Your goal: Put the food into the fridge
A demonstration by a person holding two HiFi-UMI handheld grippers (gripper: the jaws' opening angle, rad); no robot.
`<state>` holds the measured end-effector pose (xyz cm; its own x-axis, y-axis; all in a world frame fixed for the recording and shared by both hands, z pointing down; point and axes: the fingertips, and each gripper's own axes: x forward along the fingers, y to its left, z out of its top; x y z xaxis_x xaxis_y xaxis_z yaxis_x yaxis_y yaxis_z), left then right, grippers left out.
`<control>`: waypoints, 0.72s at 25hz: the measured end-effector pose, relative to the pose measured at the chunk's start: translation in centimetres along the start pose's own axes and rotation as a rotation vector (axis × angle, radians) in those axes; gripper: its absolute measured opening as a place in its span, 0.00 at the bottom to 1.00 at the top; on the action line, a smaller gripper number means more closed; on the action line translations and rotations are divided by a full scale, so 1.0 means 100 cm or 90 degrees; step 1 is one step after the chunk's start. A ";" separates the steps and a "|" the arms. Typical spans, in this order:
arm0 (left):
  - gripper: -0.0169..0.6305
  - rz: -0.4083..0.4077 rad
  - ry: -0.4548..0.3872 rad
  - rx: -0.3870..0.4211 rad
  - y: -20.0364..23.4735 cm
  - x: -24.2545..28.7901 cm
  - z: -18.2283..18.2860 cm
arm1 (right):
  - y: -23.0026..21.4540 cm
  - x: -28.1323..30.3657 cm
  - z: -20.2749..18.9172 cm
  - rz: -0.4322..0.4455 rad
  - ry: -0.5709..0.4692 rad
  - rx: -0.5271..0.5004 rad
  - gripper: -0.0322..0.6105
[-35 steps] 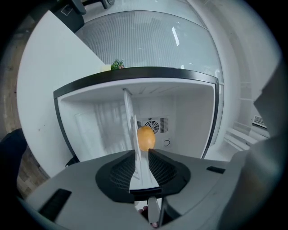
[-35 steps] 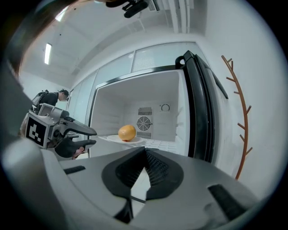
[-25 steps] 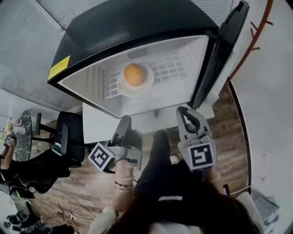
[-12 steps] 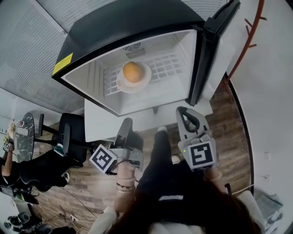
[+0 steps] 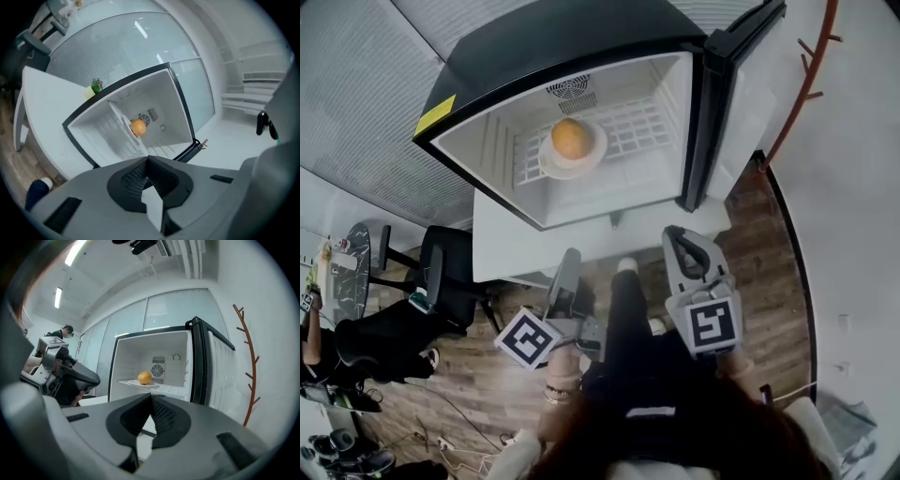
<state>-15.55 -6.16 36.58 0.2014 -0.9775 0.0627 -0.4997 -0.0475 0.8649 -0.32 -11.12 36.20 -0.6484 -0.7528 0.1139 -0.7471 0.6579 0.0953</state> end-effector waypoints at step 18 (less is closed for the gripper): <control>0.01 0.032 0.066 0.354 -0.008 -0.014 -0.016 | 0.003 -0.013 0.009 -0.059 0.014 -0.061 0.05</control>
<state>-14.05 -4.40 36.58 0.2336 -0.9574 0.1700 -0.8738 -0.1300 0.4686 0.15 -9.92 35.21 -0.5724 -0.8108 0.1224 -0.7860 0.5851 0.1999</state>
